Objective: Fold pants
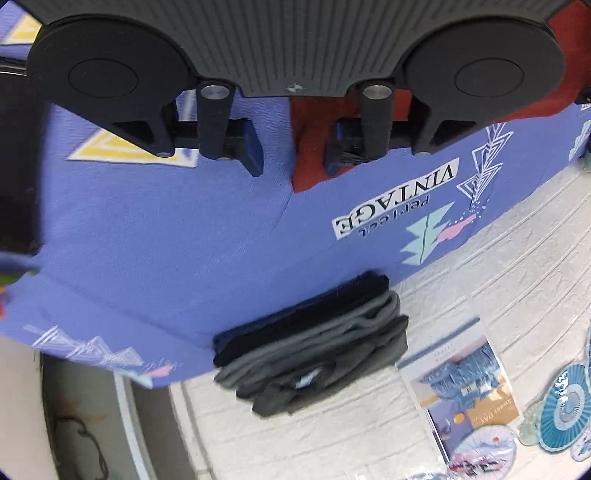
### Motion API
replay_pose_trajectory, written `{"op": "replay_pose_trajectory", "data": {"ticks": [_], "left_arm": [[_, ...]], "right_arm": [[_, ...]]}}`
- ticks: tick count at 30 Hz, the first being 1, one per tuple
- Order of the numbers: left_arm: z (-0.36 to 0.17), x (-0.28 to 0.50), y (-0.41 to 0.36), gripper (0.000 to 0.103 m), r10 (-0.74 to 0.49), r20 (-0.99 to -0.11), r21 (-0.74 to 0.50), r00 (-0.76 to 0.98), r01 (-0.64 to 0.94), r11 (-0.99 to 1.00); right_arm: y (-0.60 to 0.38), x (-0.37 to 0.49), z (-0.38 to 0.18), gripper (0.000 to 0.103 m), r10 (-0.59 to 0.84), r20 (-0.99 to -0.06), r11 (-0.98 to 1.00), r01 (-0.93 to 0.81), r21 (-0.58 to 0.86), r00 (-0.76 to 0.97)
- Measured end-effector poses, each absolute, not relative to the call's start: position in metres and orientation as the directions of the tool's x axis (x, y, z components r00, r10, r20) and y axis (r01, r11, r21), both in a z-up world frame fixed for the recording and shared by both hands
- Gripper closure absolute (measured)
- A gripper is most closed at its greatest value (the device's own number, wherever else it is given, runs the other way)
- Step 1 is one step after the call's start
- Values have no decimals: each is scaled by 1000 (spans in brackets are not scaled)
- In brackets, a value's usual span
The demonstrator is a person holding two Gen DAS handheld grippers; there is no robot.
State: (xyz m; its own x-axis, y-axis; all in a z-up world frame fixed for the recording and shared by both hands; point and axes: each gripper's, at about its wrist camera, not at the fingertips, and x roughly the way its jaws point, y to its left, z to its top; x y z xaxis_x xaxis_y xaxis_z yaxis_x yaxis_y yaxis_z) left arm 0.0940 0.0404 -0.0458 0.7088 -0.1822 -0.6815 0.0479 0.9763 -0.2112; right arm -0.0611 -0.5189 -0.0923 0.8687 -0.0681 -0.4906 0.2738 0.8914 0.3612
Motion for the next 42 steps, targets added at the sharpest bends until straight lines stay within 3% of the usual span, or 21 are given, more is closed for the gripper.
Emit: {"op": "replay_pose_trajectory", "data": {"ticks": [7,11,12,13,14,15,17,19,21,25,32,33,34,35,36,37,42], "left_arm": [[-18,29,58,0,-191,-615,-300,765,-3,954],[-27,5,44,0,-234,-623,-323,746,26,946],[-31,2,39,0,-242,-630,-324,738,33,946],[-35,-1,35,0,-257,-638,-330,726,44,943],[-40,-3,33,0,-276,-647,-340,711,55,939],[-44,-3,30,0,-287,-656,-349,698,57,936],[-48,-4,24,0,-297,-667,-354,684,60,933],[-46,-6,17,0,-312,-661,-352,683,86,932],[-41,-7,7,0,-332,-647,-350,686,119,929],[-39,-6,-14,0,-380,-629,-356,678,183,916],[-45,1,-55,15,-458,-632,-359,625,288,888],[-47,2,-62,21,-473,-633,-361,613,306,881],[-49,3,-69,35,-490,-638,-364,594,328,872],[-50,4,-78,48,-507,-647,-363,569,355,862],[-51,5,-87,50,-524,-653,-360,548,383,850],[-52,5,-96,50,-539,-655,-359,530,409,839],[-69,1,-144,50,-587,-694,-346,417,521,780]], "right_arm": [[-497,-90,-88,21,-95,-501,918,271,290,860],[-496,-104,-100,21,-95,-536,904,298,308,839],[-498,-105,-103,30,-92,-553,903,303,305,828],[-498,-107,-106,60,-109,-572,904,321,283,813],[-500,-109,-107,73,-152,-574,899,354,258,804],[-503,-113,-106,74,-186,-570,883,391,260,800],[-506,-119,-101,69,-217,-558,861,427,278,801],[-503,-126,-96,53,-214,-539,859,420,293,815],[-500,-132,-95,47,-165,-548,858,393,331,820],[-494,-141,-102,18,-105,-564,825,388,411,819],[-499,-128,-116,16,-83,-502,787,366,497,861],[-499,-125,-117,17,-86,-494,783,365,504,865],[-499,-122,-118,21,-90,-492,779,369,507,866],[-498,-119,-117,38,-87,-499,782,369,502,862],[-497,-116,-118,71,-71,-512,787,364,498,856],[-499,-113,-117,84,-51,-525,789,357,501,850],[-489,-111,-86,88,-9,-445,830,255,496,895]]}}
